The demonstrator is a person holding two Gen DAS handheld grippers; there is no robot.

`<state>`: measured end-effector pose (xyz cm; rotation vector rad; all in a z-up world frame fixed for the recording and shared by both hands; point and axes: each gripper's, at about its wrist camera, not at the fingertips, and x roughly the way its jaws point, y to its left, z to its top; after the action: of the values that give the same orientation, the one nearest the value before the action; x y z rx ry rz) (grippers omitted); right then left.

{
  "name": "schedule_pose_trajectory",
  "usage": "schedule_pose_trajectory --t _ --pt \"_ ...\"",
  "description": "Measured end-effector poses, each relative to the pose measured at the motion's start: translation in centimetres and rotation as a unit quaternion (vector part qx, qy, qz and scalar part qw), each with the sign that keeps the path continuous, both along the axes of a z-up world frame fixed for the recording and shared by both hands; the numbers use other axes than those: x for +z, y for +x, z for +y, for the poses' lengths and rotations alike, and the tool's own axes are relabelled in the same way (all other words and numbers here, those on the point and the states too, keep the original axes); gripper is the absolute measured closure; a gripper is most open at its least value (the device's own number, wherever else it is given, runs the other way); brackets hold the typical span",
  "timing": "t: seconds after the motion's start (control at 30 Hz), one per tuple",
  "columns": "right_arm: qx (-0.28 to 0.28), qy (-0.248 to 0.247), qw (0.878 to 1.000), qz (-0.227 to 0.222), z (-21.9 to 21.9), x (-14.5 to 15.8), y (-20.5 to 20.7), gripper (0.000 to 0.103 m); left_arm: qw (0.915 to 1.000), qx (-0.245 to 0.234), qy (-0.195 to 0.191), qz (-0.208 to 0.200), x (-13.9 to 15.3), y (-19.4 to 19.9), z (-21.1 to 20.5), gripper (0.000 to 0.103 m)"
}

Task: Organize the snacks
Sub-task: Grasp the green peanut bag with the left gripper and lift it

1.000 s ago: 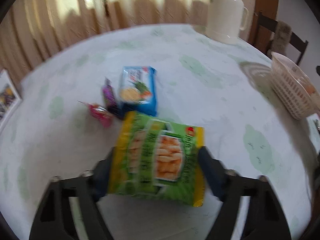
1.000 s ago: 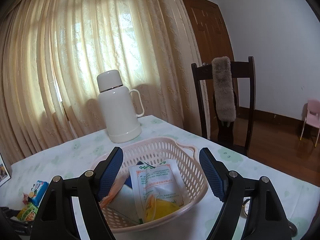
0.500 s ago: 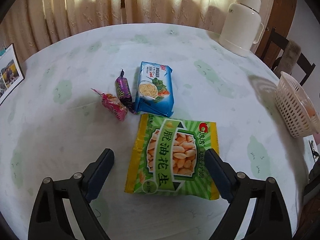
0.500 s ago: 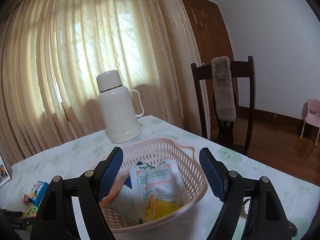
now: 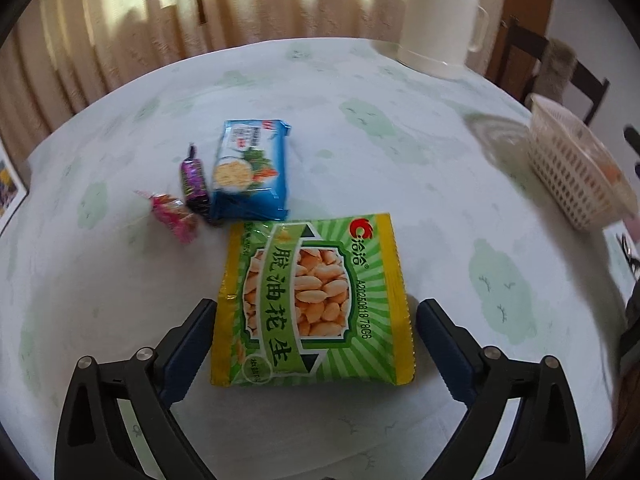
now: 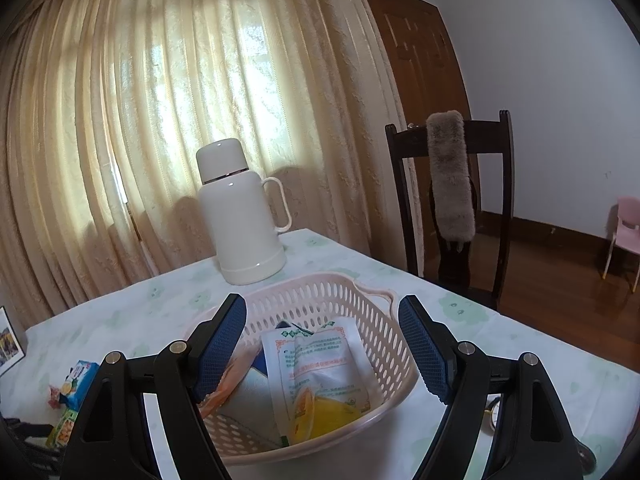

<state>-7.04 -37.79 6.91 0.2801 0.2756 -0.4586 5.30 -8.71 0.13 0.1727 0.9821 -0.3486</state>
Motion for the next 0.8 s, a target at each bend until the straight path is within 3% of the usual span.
schedule_pose_trajectory --t 0.2,0.37,0.43,0.63,0.8 --pt "-0.001 0.0 1.0 0.0 0.0 0.0 0.0 0.024 1.0 0.007 -0.002 0.001 -0.1 0.3 0.1 0.004" --pt "-0.006 -0.003 1.0 -0.002 0.0 -0.1 -0.1 0.024 0.999 0.036 -0.025 -0.009 0.6 0.2 1.6 0.028" --pt "-0.009 -0.006 1.0 -0.003 0.0 0.0 -0.2 0.024 0.9981 0.049 -0.038 -0.008 1.0 0.2 2.4 0.032" --pt "-0.026 -0.028 0.999 -0.017 0.6 0.2 -0.8 0.024 0.9954 0.078 -0.054 -0.009 1.8 -0.5 4.4 0.038" --pt "-0.036 -0.087 0.995 -0.028 2.7 1.1 -1.1 0.024 0.9921 0.103 -0.062 -0.036 3.5 -2.1 6.4 0.038"
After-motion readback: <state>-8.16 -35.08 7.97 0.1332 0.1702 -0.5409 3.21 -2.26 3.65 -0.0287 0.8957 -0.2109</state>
